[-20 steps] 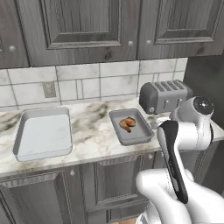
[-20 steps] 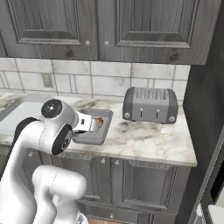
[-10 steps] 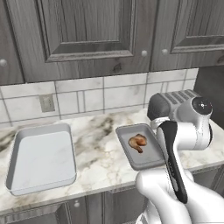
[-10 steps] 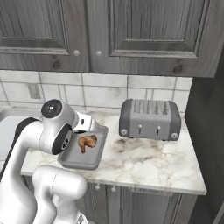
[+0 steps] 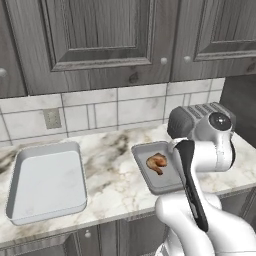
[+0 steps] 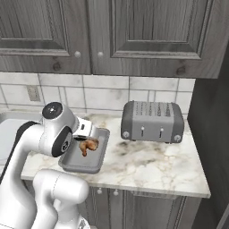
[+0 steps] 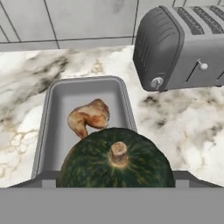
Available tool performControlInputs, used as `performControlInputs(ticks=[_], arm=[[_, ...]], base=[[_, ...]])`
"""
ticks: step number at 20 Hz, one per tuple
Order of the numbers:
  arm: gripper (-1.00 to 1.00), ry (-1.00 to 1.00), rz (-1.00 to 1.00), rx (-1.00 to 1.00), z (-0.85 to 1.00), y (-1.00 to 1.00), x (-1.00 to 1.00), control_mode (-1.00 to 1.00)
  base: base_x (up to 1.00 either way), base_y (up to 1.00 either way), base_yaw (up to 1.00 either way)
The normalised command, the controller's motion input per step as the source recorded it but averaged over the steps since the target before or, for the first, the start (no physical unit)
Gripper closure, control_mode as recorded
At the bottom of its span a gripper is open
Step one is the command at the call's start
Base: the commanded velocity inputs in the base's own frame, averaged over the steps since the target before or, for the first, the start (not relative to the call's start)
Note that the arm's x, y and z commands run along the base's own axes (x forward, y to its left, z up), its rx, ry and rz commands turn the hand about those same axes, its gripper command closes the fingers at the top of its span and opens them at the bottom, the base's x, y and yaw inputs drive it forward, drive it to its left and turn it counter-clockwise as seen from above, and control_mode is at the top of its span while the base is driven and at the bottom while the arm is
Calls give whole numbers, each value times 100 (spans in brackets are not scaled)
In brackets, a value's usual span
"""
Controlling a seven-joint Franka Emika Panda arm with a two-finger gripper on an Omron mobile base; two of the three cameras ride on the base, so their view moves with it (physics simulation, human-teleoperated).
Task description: Place one squash and one chicken drumstick in each tupperware on the nearby counter, to pack two identical lunches.
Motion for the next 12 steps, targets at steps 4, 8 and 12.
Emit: performControlInputs(ticks=[4, 8, 12], arm=[[100, 8, -2, -1, -70, 7, 0, -100], [100, 6, 0, 0, -62, 0, 0, -100], [100, 3, 0, 0, -64, 0, 0, -100]], base=[[0, 0, 0], [0, 0, 0], [0, 0, 0]])
